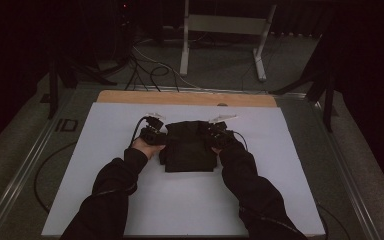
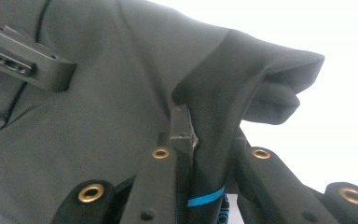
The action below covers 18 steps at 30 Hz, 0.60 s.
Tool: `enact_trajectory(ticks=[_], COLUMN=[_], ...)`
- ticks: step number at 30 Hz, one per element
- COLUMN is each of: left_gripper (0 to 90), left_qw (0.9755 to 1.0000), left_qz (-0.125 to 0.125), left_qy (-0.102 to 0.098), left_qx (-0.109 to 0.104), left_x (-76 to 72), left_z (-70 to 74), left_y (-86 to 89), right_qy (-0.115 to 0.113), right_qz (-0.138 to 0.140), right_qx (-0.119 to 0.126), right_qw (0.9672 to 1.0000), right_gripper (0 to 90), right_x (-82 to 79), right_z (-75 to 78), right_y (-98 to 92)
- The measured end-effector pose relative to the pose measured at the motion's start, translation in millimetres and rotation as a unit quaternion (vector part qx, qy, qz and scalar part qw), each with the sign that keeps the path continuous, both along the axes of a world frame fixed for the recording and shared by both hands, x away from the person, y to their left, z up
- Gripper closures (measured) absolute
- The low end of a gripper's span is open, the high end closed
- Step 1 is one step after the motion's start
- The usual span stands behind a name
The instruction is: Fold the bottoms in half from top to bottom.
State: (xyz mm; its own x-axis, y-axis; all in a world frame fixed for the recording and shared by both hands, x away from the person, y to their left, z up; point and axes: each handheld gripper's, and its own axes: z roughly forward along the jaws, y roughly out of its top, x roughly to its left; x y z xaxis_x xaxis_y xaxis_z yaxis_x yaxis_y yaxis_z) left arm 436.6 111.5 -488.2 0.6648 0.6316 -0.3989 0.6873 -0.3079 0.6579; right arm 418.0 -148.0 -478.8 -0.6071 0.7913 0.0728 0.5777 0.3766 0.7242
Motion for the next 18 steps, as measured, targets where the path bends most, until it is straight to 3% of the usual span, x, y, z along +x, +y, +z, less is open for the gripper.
enact_trajectory(ticks=[9,18], left_gripper=[72.3,71.7], left_qw=[0.9998,0.9994], left_qz=[0.007,0.012], left_qy=[0.001,0.016], left_qx=[0.018,0.029], left_x=[14.0,23.2], left_z=[-5.4,-10.5], left_y=[-0.9,-3.7], right_qy=[-0.001,0.009], right_qz=[-0.009,-0.021], right_qx=[-0.014,-0.025], right_qw=[0.9999,0.9994], right_gripper=[80.7,80.5], right_x=[11.6,21.7], right_z=[-4.4,-13.6], right_y=[6.3,10.2])
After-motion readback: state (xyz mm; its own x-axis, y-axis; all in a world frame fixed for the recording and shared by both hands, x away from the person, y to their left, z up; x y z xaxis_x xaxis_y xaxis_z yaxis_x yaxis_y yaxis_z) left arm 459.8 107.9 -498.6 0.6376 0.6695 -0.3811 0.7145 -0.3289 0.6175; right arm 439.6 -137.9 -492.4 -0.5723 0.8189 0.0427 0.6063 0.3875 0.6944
